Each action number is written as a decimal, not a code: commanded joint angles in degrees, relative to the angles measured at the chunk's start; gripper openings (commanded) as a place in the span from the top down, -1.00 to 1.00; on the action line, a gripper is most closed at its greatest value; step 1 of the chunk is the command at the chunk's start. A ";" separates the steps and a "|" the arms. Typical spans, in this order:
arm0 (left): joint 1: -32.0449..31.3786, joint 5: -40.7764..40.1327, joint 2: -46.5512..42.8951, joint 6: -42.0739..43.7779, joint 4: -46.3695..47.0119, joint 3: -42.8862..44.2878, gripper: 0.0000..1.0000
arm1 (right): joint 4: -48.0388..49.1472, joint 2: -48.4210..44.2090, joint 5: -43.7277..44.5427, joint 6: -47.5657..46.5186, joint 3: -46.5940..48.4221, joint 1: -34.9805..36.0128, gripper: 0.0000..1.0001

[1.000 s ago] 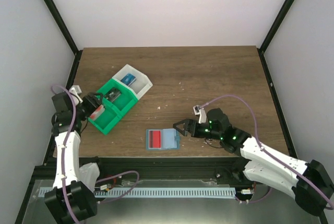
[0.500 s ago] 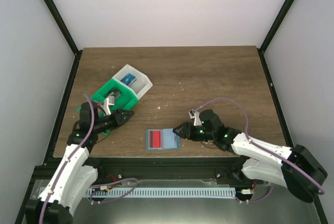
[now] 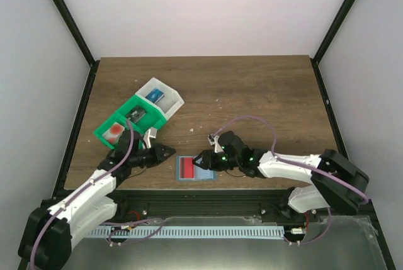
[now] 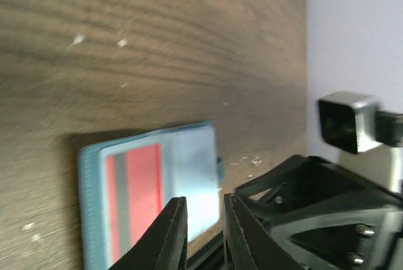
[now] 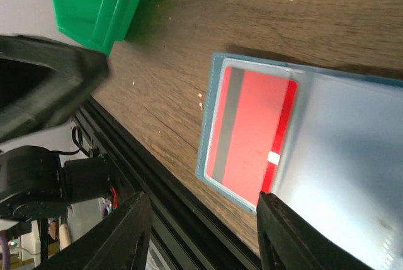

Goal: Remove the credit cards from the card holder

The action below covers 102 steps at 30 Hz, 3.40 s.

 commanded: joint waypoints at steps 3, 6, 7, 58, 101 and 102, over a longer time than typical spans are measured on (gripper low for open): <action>-0.55 1.67 3.19 -2.94 9.26 -6.13 0.63 | 3.68 6.41 0.20 0.15 4.90 1.49 0.10; -0.60 1.79 5.23 -2.69 10.67 -7.71 0.63 | 3.93 8.90 -0.22 -0.40 6.37 1.49 0.14; -0.64 1.78 6.01 -2.35 10.80 -7.85 0.63 | 3.87 9.89 -0.14 -0.46 6.82 1.50 0.15; -0.99 7.95 24.11 -3.23 28.83 -12.95 0.78 | 3.86 17.24 6.62 -1.32 5.62 1.50 0.50; -1.20 4.82 27.34 -1.28 27.23 -13.91 0.96 | 9.63 19.13 4.47 1.98 3.91 1.42 0.58; -1.25 5.05 27.38 -1.59 27.39 -13.89 0.96 | 9.34 18.93 4.66 2.04 3.99 1.41 0.57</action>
